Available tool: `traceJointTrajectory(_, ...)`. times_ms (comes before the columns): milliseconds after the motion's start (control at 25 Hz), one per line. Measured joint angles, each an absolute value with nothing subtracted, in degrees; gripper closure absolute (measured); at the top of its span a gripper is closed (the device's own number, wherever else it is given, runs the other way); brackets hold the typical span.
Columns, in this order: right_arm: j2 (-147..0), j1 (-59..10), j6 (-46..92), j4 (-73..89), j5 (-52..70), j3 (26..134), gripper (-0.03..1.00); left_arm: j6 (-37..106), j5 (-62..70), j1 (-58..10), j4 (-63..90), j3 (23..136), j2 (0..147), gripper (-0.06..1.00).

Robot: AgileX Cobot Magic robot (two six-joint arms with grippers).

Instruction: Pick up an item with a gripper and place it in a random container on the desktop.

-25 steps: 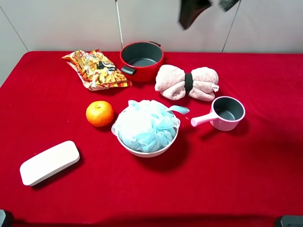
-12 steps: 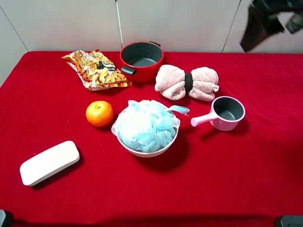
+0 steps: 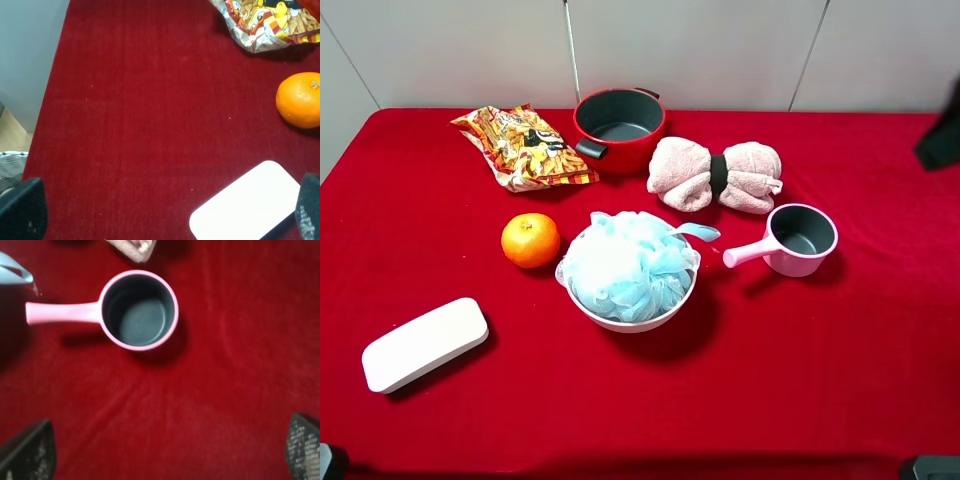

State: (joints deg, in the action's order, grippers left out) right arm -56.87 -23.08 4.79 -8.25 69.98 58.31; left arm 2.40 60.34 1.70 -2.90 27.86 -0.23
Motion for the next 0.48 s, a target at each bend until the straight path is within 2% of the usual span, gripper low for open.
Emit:
traceJointTrajectory(360, -34.1, -4.6, 3.5, -8.1, 67.8, 47.1, 0.28, 2.4, 60.3, 1.7, -2.9, 27.9, -0.2, -0.05)
traceJointTrajectory(480, -25.2, -0.4, 3.0, -8.1, 66.4, 43.4, 0.28, 2.4, 60.3, 1.7, -2.9, 27.9, -0.2, -0.05)
